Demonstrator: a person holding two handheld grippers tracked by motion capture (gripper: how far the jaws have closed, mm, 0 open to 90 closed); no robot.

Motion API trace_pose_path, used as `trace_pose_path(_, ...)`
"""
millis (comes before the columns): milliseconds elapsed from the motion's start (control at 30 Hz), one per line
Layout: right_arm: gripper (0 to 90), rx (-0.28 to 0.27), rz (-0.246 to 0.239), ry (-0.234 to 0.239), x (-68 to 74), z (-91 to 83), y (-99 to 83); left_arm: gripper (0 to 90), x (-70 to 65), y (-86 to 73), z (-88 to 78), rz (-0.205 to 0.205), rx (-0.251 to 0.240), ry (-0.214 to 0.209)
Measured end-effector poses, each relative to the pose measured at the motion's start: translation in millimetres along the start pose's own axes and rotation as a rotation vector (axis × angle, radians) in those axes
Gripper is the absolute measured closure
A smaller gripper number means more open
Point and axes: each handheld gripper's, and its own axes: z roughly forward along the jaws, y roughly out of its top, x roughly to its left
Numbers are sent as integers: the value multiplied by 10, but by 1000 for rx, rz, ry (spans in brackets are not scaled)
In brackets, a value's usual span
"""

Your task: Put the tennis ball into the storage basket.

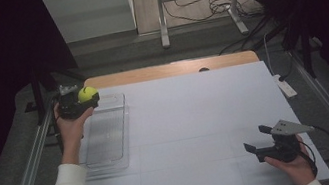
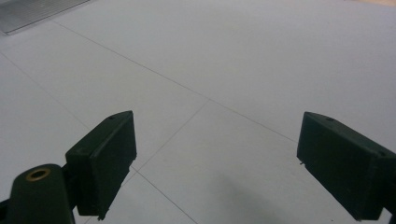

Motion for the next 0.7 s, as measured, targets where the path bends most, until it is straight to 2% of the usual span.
trace_pose_path(700, 123, -1, 5, 2, -5, 7, -6, 268, 15, -38, 125, 18, 75, 17)
